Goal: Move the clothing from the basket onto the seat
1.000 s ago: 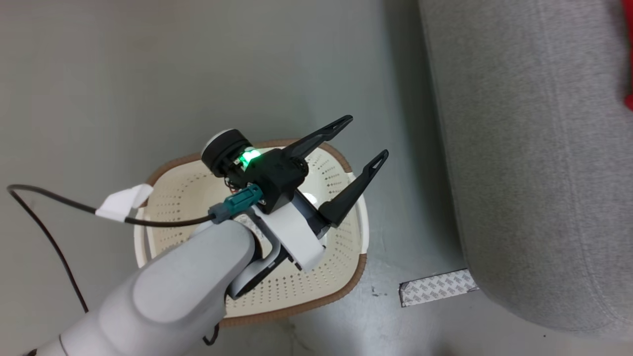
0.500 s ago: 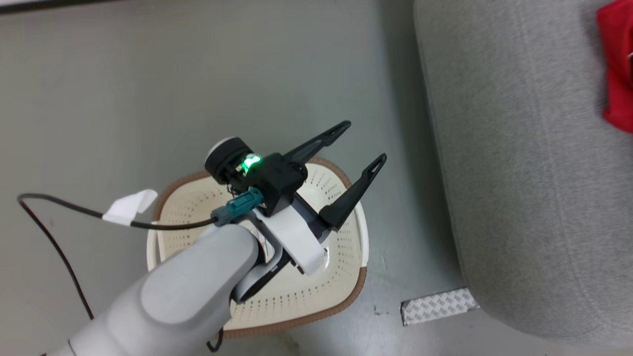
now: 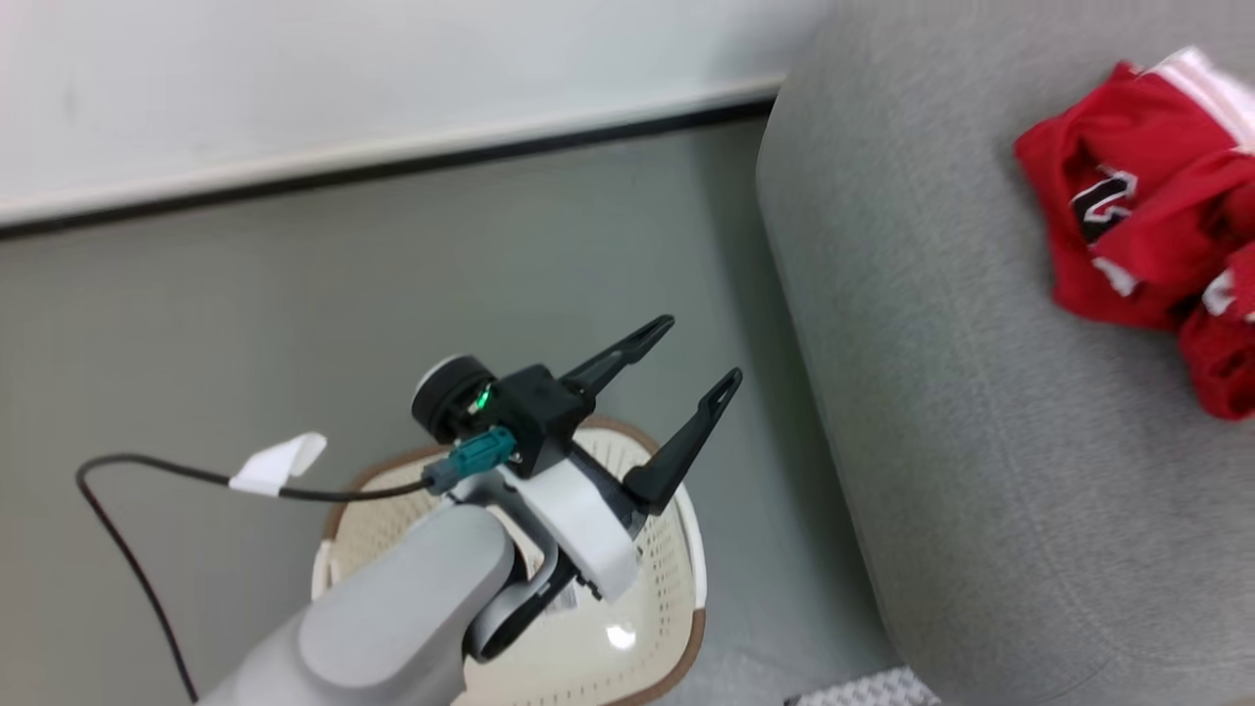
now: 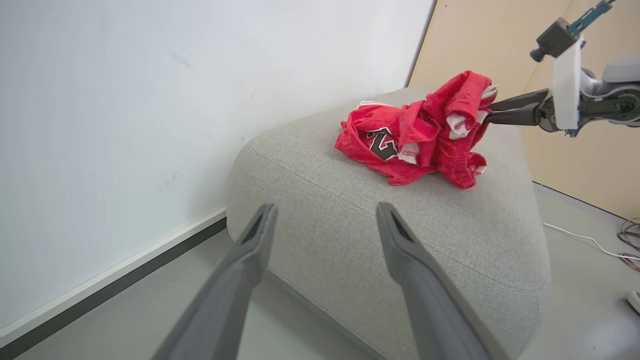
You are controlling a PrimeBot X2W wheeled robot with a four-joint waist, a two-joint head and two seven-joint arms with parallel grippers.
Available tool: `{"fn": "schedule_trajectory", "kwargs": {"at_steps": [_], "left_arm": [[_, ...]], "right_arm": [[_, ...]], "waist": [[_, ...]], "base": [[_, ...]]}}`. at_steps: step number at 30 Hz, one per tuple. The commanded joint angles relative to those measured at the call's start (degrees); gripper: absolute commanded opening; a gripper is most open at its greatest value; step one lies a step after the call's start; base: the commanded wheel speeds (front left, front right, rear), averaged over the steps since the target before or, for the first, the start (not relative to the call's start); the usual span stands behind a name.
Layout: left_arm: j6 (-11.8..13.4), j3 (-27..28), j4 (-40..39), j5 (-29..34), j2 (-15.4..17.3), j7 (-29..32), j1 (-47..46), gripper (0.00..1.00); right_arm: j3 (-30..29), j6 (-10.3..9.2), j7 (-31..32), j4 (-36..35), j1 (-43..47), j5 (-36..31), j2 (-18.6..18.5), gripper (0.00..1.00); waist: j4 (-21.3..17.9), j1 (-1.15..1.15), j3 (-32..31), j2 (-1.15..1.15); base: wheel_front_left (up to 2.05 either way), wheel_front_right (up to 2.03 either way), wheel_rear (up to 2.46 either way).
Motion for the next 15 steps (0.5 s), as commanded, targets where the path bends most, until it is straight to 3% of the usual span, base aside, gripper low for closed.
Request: {"fn": "schedule_trajectory", "kwargs": {"at_steps": [1,9,15], "left_arm": [[0.37,0.3,0.47,-0.93,-0.05,-0.23,1.38,1.0],[0.97,2.34,1.63,-2.08,-1.1,-0.5,6.31,1.0],[1.62,5.24,0.71,-1.74,-1.5,-0.45,10.22,1.0]], "right_arm": [[0.94,0.04,0.11,-0.64,1.37,1.17,-0.83,1.0],[6.85,0.04,-1.09,-5.82,5.28,4.71,-4.81,1.0],[7.46,0.04,-4.42,-10.61,7.34,6.17,-7.64,1.0]], "waist": [[-1.0,0.01,-3.83,0.0],[-1.35,0.01,-12.4,0.0],[-0.16,0.01,-17.57,0.0]], "base": [[0.0,0.0,0.0],[0.0,0.0,0.0],[0.0,0.0,0.0]]}}
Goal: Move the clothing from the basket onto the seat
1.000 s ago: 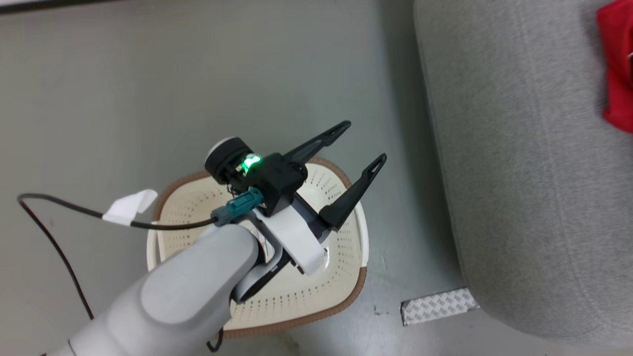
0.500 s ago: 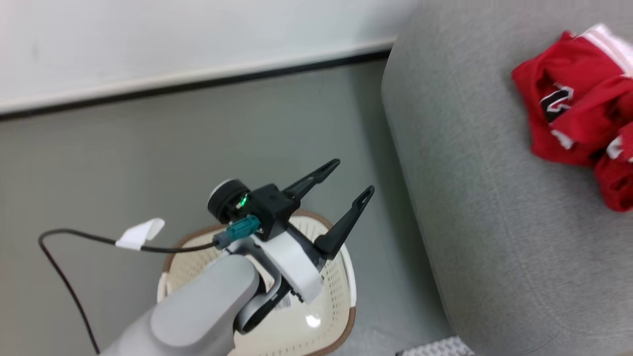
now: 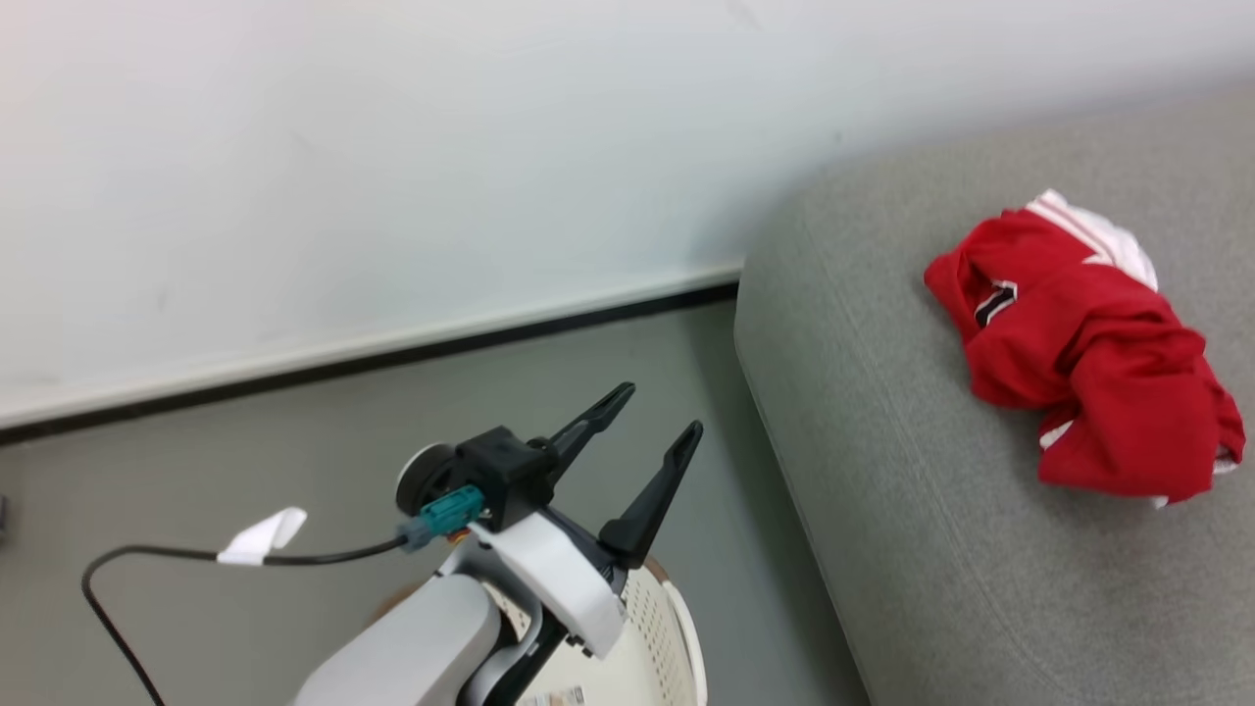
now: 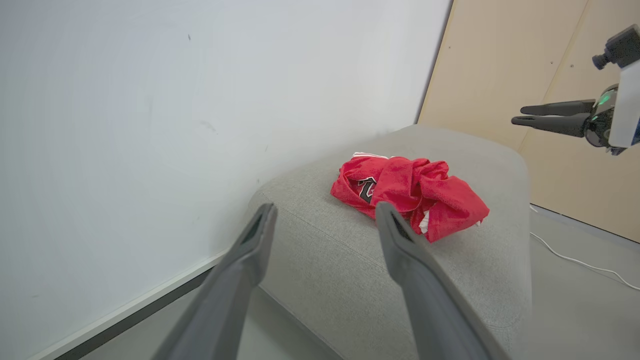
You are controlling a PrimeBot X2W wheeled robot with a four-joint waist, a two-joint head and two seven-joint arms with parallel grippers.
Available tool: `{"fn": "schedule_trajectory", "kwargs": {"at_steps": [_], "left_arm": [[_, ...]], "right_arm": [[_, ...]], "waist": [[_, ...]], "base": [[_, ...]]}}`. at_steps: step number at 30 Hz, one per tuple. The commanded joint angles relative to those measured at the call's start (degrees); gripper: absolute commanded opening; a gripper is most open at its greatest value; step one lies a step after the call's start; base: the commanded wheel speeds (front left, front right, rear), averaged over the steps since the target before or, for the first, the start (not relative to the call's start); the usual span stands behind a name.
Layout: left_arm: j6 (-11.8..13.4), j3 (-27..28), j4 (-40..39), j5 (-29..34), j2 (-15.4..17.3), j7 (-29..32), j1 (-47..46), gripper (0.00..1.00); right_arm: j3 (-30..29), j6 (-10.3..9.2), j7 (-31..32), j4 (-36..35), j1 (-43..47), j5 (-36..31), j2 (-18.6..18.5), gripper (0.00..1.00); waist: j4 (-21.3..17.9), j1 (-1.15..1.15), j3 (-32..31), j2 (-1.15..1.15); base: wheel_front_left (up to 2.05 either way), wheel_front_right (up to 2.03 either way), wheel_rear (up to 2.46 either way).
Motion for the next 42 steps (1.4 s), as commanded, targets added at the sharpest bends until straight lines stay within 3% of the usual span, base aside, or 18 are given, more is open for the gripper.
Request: {"fn": "schedule_trajectory", "kwargs": {"at_steps": [1,7,12,25,32,42], "left_arm": [[0.31,0.77,-0.48,0.43,0.22,-0.03,1.54,1.0],[1.77,4.95,-2.2,0.98,1.46,-0.03,5.07,1.0],[3.23,9.06,-3.64,1.01,3.23,-0.03,7.58,1.0],[6.98,22.75,-6.09,2.41,5.34,-0.04,17.51,1.0],[8.3,33.18,-8.45,6.01,2.76,-0.04,25.78,1.0],[4.95,44.61,-10.06,13.81,-3.28,-0.04,34.69,1.0]], "right_arm": [[-0.38,0.04,-1.23,-0.89,1.3,-0.04,-0.59,1.0],[-2.57,0.04,-7.22,-6.07,3.14,-1.14,1.13,1.0],[-5.32,0.04,-11.66,-9.22,4.71,-3.29,4.76,1.0],[-19.34,0.04,-17.12,-12.66,16.56,-13.67,18.88,1.0],[-28.6,0.04,-17.31,-18.74,25.76,-21.6,28.65,1.0],[-34.7,0.04,-17.26,-23.47,37.87,-28.67,39.1,1.0]], "waist": [[1.04,0.02,-2.89,0.0],[3.22,0.02,-5.92,0.0],[5.58,0.02,-6.87,0.0],[12.1,0.02,-7.91,0.0],[13.7,0.02,-8.27,0.0],[14.84,0.02,-8.71,0.0]], "base": [[0.0,0.0,0.0],[0.0,0.0,0.0],[0.0,0.0,0.0],[0.0,0.0,0.0],[0.0,0.0,0.0],[0.0,0.0,0.0]]}}
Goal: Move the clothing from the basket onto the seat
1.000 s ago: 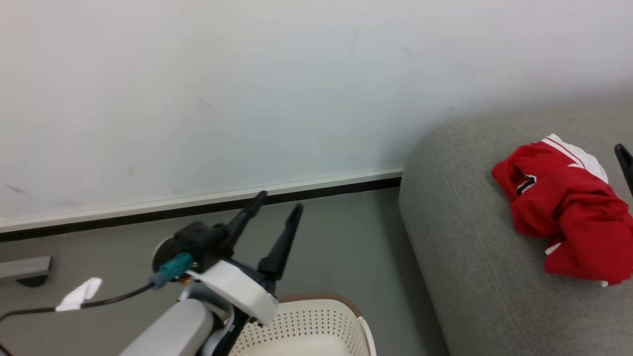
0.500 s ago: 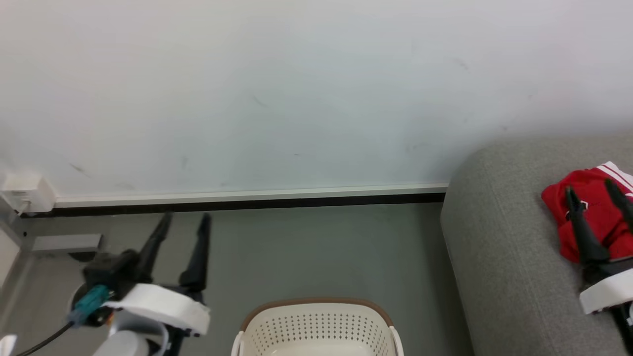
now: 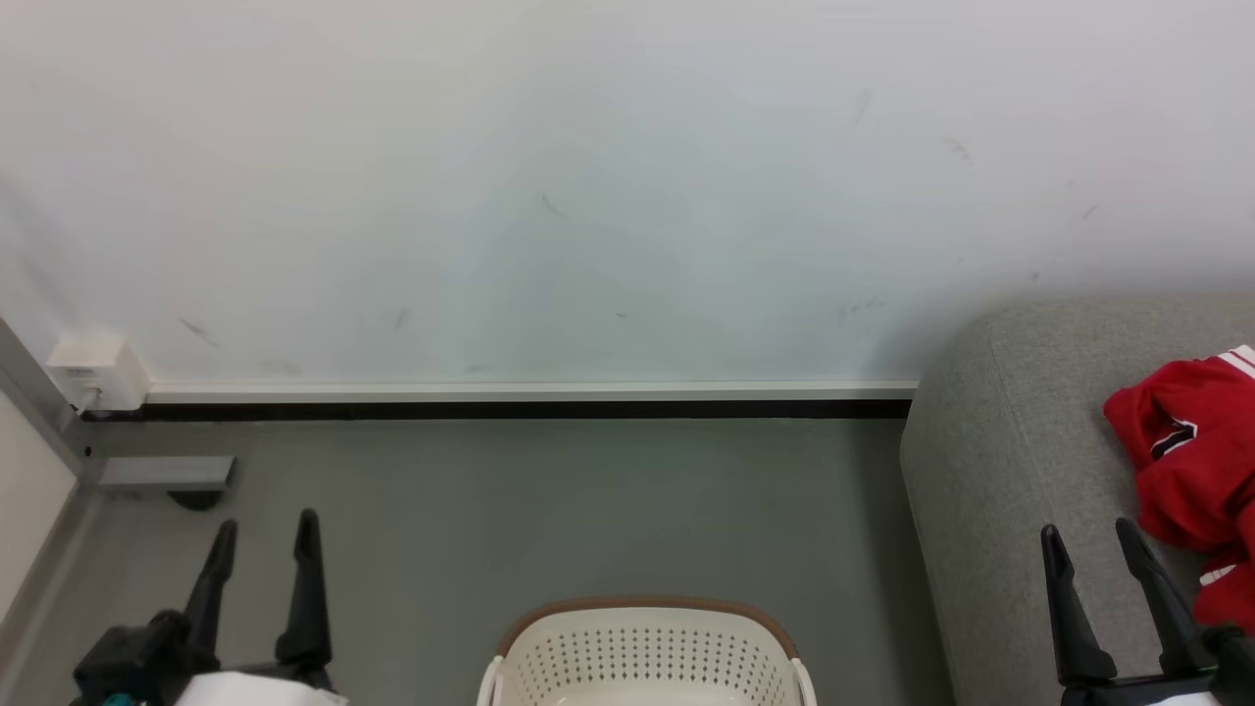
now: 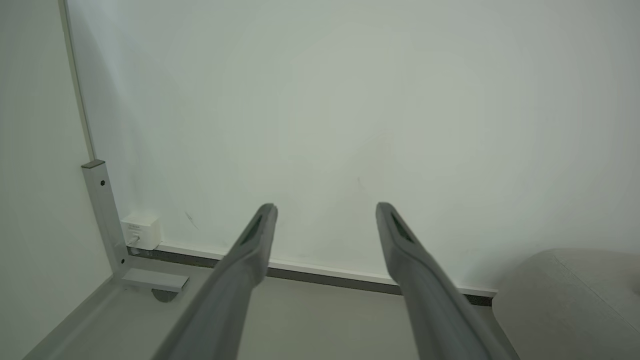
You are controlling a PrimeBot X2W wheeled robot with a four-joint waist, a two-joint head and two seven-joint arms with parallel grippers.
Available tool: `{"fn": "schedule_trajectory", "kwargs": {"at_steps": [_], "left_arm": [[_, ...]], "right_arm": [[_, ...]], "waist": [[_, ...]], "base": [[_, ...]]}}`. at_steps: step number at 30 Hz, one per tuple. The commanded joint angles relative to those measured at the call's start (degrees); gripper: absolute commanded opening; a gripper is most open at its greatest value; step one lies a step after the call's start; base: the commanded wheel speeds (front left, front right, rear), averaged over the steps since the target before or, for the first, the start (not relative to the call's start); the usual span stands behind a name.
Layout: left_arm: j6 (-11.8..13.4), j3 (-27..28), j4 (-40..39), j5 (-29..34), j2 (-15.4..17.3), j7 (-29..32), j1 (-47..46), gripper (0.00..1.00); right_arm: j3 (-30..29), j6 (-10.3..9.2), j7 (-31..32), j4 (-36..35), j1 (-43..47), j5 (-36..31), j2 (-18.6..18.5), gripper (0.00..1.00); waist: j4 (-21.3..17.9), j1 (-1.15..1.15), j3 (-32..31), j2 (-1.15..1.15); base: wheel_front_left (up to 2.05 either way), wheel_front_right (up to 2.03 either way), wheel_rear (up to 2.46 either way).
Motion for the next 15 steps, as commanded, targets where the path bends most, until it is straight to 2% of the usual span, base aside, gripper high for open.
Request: {"fn": "schedule_trajectory", "kwargs": {"at_steps": [1,8,15], "left_arm": [[-0.7,2.32,-0.25,1.82,-1.5,-0.03,2.56,1.0],[-5.69,7.54,2.0,6.99,-6.76,-0.03,5.23,1.0],[-8.63,9.95,3.27,10.52,-9.03,-0.03,4.51,1.0]], "right_arm": [[-0.45,0.04,0.01,-0.02,1.36,-1.01,0.63,1.0],[-0.32,0.04,0.01,1.29,2.47,-2.58,2.15,1.0],[-0.15,0.04,0.0,2.99,2.44,-2.24,1.36,1.0]], "waist": [[-0.19,0.0,-0.05,0.0],[-1.02,0.0,-0.27,0.0],[-1.18,0.0,-0.58,0.0]], "base": [[0.0,0.0,0.0],[0.0,0.0,0.0],[0.0,0.0,0.0]]}}
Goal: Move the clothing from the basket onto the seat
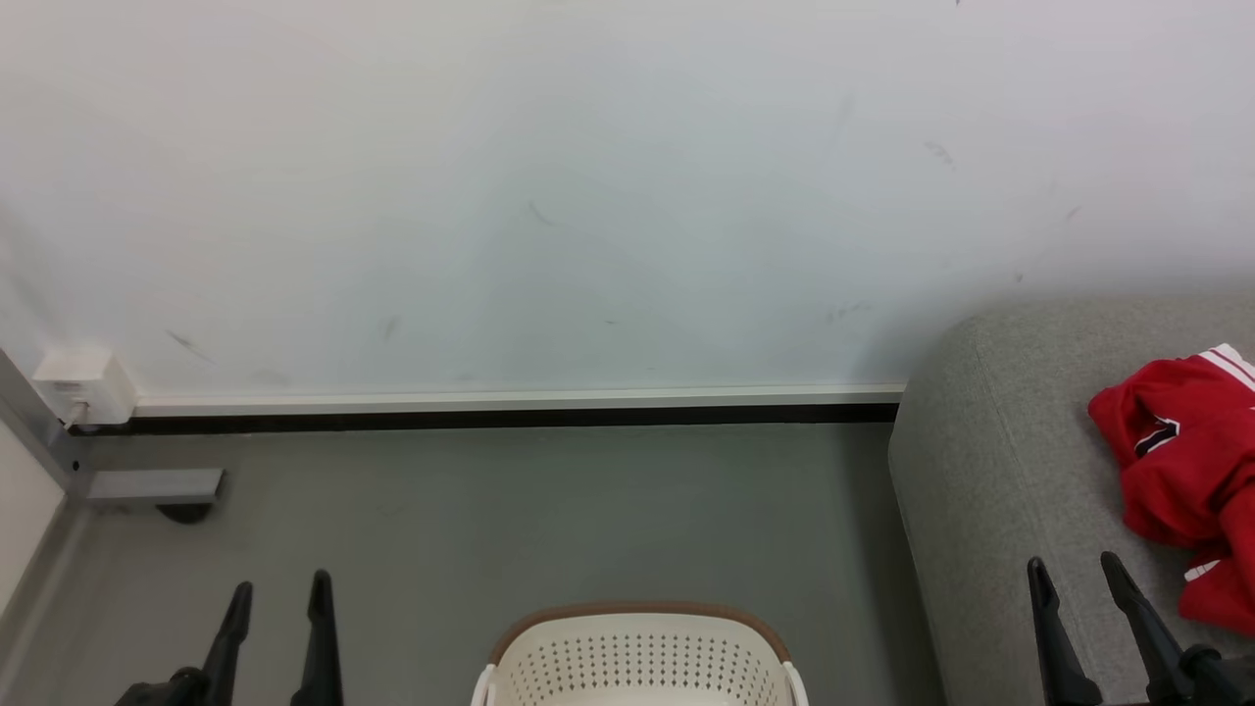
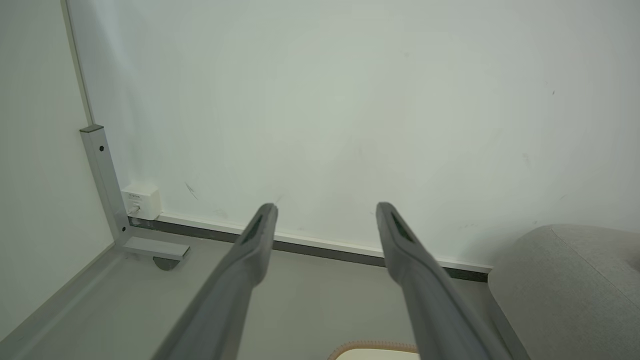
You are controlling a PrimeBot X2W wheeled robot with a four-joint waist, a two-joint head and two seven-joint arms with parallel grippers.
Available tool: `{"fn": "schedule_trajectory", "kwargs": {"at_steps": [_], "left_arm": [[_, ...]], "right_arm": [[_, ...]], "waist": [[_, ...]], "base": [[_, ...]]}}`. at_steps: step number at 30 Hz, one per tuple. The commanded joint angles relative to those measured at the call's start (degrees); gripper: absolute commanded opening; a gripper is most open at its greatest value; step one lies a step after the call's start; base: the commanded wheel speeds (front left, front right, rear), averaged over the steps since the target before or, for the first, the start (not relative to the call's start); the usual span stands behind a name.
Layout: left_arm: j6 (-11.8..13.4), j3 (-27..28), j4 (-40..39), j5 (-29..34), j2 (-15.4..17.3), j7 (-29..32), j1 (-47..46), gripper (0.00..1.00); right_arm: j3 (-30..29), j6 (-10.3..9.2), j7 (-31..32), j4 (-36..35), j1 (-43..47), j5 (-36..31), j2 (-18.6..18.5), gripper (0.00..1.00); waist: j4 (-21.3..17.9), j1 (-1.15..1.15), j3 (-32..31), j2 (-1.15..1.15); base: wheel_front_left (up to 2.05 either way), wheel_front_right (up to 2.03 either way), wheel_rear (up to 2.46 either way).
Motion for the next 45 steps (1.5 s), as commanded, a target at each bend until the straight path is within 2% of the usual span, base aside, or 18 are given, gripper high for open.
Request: {"fn": "schedule_trajectory", "kwargs": {"at_steps": [1,7,16,28,29,33,45], "left_arm": [[-0.4,0.51,0.31,1.21,-0.3,-0.03,-0.16,1.0],[-2.13,2.05,0.92,3.07,-1.31,-0.03,-0.43,1.0],[-3.22,3.07,1.78,5.0,-2.09,-0.03,-0.9,1.0],[-4.47,3.96,3.72,4.05,-2.41,-0.03,-1.56,1.0],[-4.38,3.78,3.69,4.51,-2.55,0.02,-1.2,0.0],[-4.38,3.78,5.67,3.92,-3.08,0.36,-0.46,0.0],[-4.59,3.88,5.64,-9.5,-2.98,4.01,-2.0,0.0]], "right_arm": [[0.04,0.04,0.01,0.37,0.54,0.08,-0.41,1.0],[0.39,0.04,0.01,1.26,0.01,0.59,-0.48,1.0],[1.13,0.04,0.0,1.74,-0.61,0.84,-0.53,1.0],[1.51,0.04,0.01,2.29,-1.04,1.49,-0.56,1.0],[1.44,0.0,0.01,2.06,-0.61,1.44,-0.11,0.0],[1.51,0.0,0.21,3.61,0.41,2.13,0.57,0.0],[-0.51,0.0,3.69,3.12,-0.71,13.72,1.45,0.0]], "waist": [[-0.03,0.0,-0.07,0.0],[-0.27,0.0,-0.22,0.0],[-0.52,0.0,-0.23,0.0],[-0.74,0.0,-0.36,0.0],[-0.75,0.0,-0.36,0.0],[-0.76,0.0,-0.35,0.0],[-0.67,0.0,-0.06,0.0]], "base": [[0.0,0.0,0.0],[0.0,0.0,0.0],[0.0,0.0,0.0],[0.0,0.0,0.0],[0.0,0.0,0.0],[0.0,0.0,0.0],[0.0,0.0,0.0]]}}
